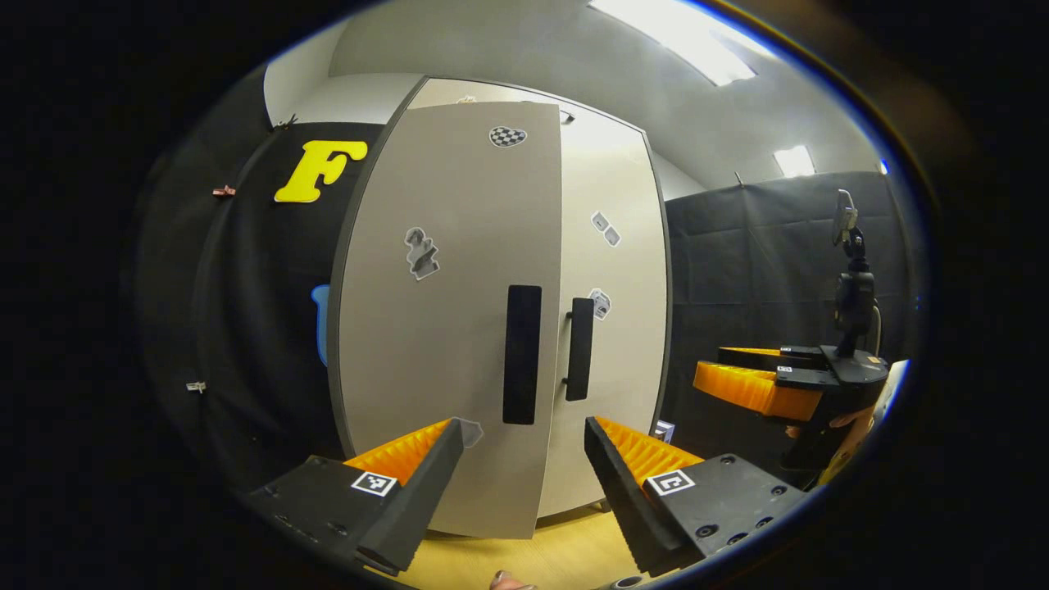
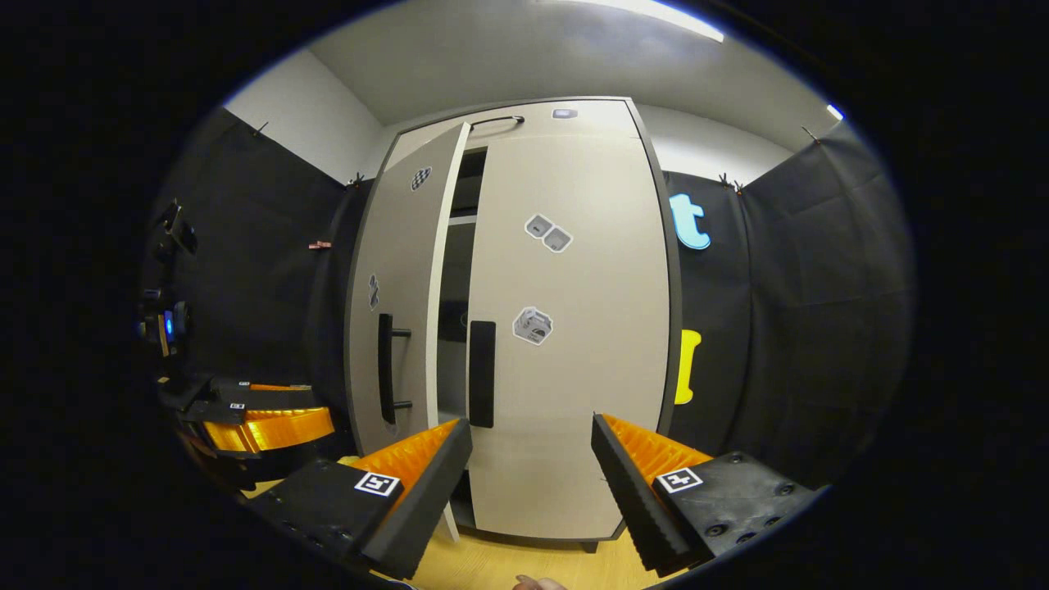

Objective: Grasp the bottle in the cabinet with the left hand and place it on the coaster, then close the right door with the right hand and the left door with the left hand.

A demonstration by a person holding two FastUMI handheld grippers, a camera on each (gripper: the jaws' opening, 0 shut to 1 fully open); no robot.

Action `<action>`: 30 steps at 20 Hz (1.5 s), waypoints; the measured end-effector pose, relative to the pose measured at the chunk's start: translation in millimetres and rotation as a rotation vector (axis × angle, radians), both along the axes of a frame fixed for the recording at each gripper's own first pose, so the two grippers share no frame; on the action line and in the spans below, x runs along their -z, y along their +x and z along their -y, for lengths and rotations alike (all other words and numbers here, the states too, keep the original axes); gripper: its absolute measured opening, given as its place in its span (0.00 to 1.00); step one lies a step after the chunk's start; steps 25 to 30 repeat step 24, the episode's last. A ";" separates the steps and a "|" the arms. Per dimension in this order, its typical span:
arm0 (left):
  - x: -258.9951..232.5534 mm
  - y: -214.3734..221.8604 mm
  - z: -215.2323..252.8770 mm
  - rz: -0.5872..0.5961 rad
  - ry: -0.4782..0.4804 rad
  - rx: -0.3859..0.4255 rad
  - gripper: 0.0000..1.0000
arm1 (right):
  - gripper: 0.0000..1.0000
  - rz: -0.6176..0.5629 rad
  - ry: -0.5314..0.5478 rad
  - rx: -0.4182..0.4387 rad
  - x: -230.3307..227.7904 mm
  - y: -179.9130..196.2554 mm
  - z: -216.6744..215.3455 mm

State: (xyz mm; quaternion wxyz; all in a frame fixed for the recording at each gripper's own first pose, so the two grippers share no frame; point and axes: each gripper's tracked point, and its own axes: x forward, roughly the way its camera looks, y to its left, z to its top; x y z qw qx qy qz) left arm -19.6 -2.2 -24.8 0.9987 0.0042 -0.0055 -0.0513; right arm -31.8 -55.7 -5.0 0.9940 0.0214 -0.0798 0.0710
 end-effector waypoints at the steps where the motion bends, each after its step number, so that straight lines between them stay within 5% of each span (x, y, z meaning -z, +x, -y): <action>1: -0.6 0.9 -0.1 -0.001 0.002 -0.002 0.95 | 0.97 -0.002 -0.004 -0.002 0.4 -0.4 -1.0; 30: 2.9 0.8 -6.7 -0.005 0.030 -0.031 0.95 | 0.97 -0.004 -0.031 0.026 -1.7 -2.8 -0.8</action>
